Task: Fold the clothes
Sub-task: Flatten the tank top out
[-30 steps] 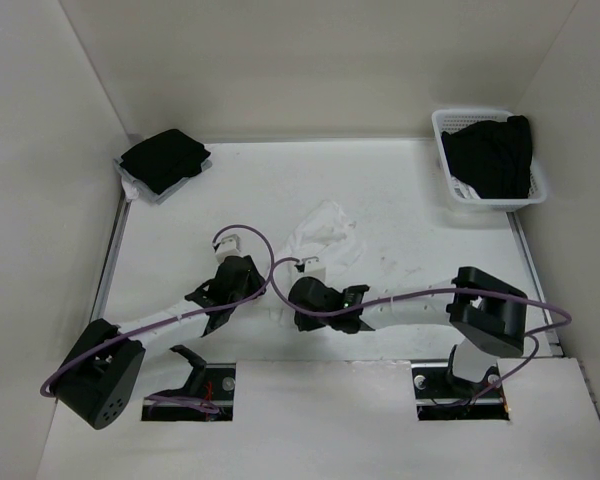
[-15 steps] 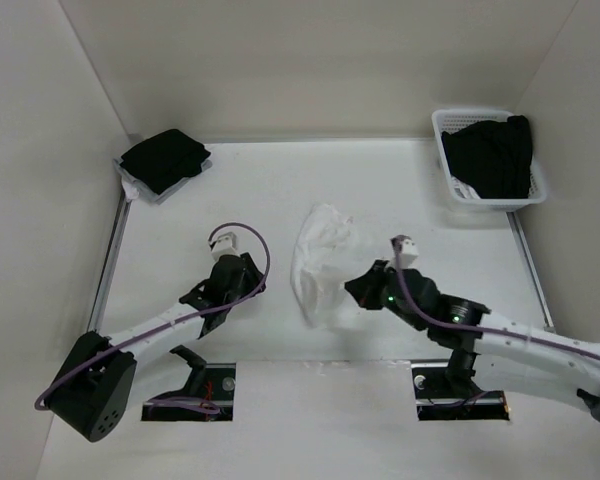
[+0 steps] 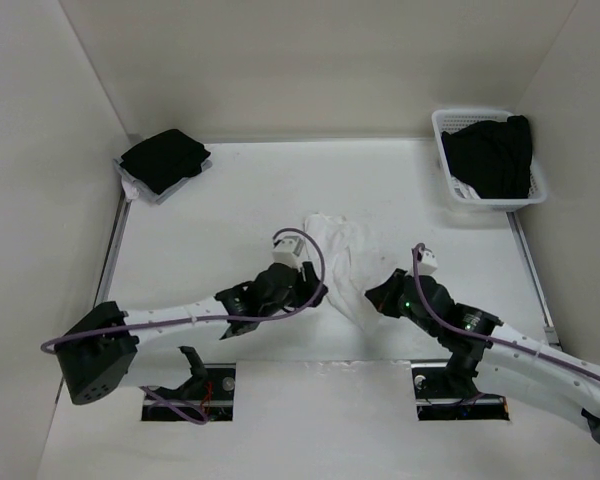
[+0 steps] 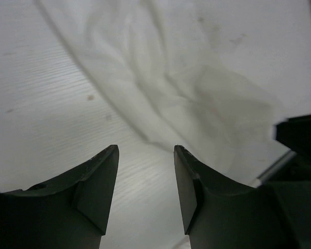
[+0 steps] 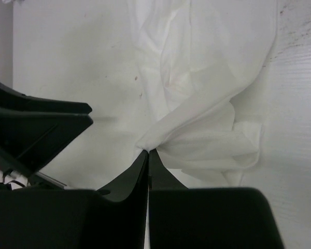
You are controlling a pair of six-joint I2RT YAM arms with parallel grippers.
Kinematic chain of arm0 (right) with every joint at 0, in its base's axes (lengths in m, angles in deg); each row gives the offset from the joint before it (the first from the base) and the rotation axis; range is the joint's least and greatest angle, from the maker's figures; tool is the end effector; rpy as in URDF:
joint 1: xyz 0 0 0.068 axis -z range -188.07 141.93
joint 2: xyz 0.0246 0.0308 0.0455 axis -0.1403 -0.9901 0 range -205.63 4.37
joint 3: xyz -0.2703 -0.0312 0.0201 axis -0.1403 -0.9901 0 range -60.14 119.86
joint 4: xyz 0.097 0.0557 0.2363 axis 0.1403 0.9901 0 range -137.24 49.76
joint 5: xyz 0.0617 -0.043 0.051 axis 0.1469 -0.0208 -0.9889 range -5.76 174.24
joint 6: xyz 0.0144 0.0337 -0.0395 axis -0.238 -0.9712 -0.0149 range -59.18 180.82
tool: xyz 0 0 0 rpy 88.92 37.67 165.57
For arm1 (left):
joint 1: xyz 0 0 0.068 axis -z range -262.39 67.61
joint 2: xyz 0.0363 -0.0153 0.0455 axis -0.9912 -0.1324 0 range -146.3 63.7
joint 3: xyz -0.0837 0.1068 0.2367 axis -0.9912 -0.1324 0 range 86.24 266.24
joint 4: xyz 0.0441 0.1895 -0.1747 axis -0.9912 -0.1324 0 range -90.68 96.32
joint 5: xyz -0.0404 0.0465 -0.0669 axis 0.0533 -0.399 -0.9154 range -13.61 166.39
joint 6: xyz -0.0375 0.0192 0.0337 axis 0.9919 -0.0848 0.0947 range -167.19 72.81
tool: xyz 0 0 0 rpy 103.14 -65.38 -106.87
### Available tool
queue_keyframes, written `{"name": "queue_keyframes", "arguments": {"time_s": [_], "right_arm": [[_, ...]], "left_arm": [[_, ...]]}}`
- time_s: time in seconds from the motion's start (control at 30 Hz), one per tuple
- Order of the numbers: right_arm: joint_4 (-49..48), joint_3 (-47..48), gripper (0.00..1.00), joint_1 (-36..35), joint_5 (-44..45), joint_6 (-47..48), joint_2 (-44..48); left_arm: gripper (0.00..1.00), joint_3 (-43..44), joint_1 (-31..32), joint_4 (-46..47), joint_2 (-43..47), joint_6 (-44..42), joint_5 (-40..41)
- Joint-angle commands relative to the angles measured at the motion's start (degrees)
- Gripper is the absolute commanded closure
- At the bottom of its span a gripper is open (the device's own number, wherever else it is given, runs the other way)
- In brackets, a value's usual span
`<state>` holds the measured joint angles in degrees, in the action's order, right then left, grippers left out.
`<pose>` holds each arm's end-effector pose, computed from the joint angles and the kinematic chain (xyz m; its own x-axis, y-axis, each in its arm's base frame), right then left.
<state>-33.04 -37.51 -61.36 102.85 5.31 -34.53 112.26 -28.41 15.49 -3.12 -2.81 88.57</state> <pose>0.1044 0.1209 0.2136 -0.6623 0.4184 -0.6215 -0.0873 0.7808 0.6187 0.1434 -0.1844 0.1845 -0.6995 -0.2005 -0.6859 0.2738 0.8114 -0.5164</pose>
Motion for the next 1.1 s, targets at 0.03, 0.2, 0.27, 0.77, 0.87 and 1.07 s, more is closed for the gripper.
{"name": "queue_keyframes", "arguments": {"time_s": [0.03,0.2,0.27,0.77,0.87,1.07], "right_arm": [[-0.57,0.22,0.98,0.08,2.83,-0.57,0.22],[-0.84,-1.36,0.98,2.36,3.98,-2.23,1.71],[-1.62,-2.15,0.98,4.29,3.89,-2.94,2.68],[-2.42,-7.16,0.98,7.64,4.15,-7.07,3.82],[-2.86,-8.04,0.98,7.29,4.59,-7.42,4.18],[-2.86,-8.75,0.98,7.29,5.64,-8.57,5.32]], "left_arm": [[0.56,8.59,9.42,10.42,-7.59,4.12,6.78],[0.61,13.78,10.93,13.76,-17.18,10.1,4.27],[0.68,14.58,11.19,15.26,-20.26,13.34,1.71],[0.65,18.62,14.62,19.93,-31.17,24.0,-0.68],[0.63,19.94,15.32,18.87,-31.78,23.39,1.34],[0.63,26.27,17.61,11.24,-35.91,17.76,7.41]]}}
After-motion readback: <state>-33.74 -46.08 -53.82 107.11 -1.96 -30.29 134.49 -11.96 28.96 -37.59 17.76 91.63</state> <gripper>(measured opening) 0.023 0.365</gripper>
